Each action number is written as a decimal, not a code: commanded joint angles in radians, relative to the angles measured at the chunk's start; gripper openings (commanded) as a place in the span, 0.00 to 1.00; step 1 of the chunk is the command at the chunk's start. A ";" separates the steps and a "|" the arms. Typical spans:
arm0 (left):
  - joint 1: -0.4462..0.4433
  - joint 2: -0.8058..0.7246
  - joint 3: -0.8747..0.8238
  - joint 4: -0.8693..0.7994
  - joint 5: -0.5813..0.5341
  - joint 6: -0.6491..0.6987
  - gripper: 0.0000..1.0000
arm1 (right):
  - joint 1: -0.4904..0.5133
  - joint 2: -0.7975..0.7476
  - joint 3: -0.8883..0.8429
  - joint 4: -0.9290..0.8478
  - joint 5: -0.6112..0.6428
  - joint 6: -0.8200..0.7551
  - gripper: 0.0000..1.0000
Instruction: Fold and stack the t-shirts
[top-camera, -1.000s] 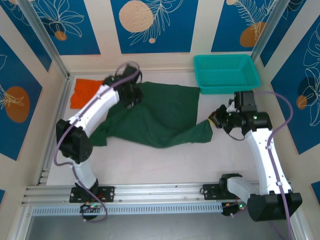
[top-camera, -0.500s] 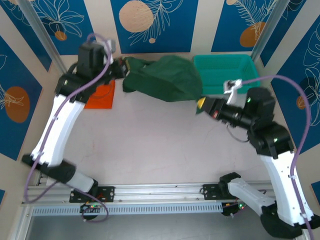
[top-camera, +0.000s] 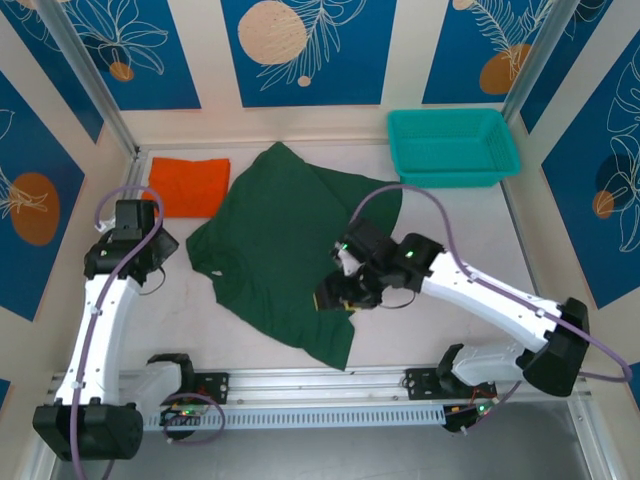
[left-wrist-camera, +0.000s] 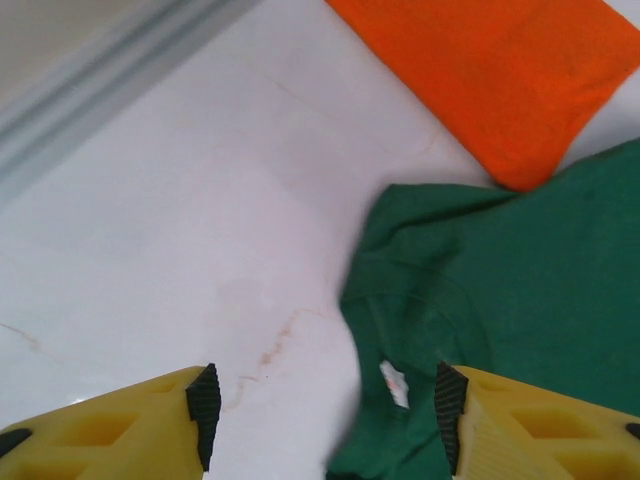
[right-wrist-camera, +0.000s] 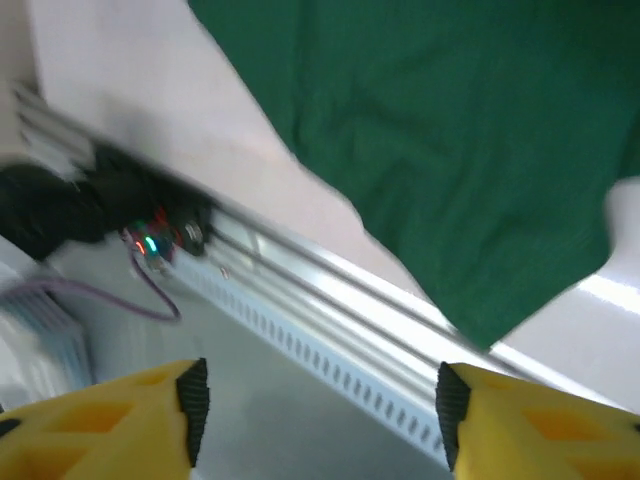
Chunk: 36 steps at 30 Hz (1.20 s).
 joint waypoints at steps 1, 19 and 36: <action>-0.033 0.065 -0.025 0.057 0.202 -0.095 0.60 | -0.221 -0.066 -0.001 0.032 0.019 0.029 0.66; -0.548 0.676 -0.057 0.103 0.169 -0.233 0.68 | -0.498 0.640 0.234 0.085 0.269 -0.085 0.52; -0.337 0.571 -0.194 0.055 0.020 -0.073 0.64 | -0.361 0.756 0.128 0.077 0.116 0.090 0.27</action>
